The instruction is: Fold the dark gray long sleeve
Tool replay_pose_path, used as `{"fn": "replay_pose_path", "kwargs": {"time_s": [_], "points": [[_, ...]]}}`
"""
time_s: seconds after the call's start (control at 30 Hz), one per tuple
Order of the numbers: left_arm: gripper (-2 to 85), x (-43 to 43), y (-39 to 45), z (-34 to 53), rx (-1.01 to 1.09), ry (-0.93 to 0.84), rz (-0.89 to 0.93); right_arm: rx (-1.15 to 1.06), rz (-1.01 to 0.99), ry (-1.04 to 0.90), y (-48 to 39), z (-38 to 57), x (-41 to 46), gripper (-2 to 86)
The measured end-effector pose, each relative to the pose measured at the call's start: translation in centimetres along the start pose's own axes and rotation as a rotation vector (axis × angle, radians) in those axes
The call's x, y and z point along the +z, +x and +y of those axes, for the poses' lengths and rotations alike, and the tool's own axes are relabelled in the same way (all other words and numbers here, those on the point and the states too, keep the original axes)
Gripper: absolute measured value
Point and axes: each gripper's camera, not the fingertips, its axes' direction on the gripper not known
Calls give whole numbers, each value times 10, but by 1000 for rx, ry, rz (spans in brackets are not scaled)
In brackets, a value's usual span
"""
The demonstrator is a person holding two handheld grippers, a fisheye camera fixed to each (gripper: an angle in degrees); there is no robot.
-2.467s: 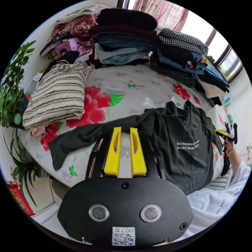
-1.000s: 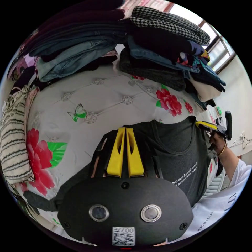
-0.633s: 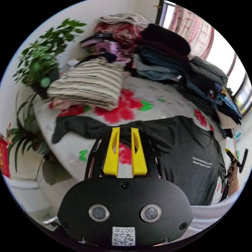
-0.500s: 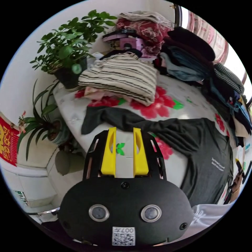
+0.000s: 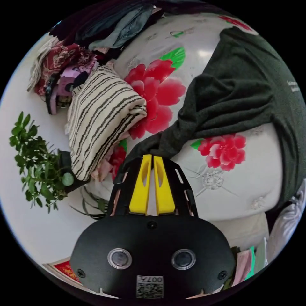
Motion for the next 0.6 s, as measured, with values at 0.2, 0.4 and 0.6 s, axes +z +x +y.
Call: {"fn": "replay_pose_path", "kwargs": {"time_s": [0.2,0.4,0.6], "points": [[-10,-68,-161,52,-117,110,876,3,2,27,-1,12,-20,5],[-10,-76,-253,94,-261,634,1609,-22,-153,53,-10,11,-11,45],[-10,-71,-228,93,-386,725,1758,-100,-478,9,-52,-9,30,91]]}}
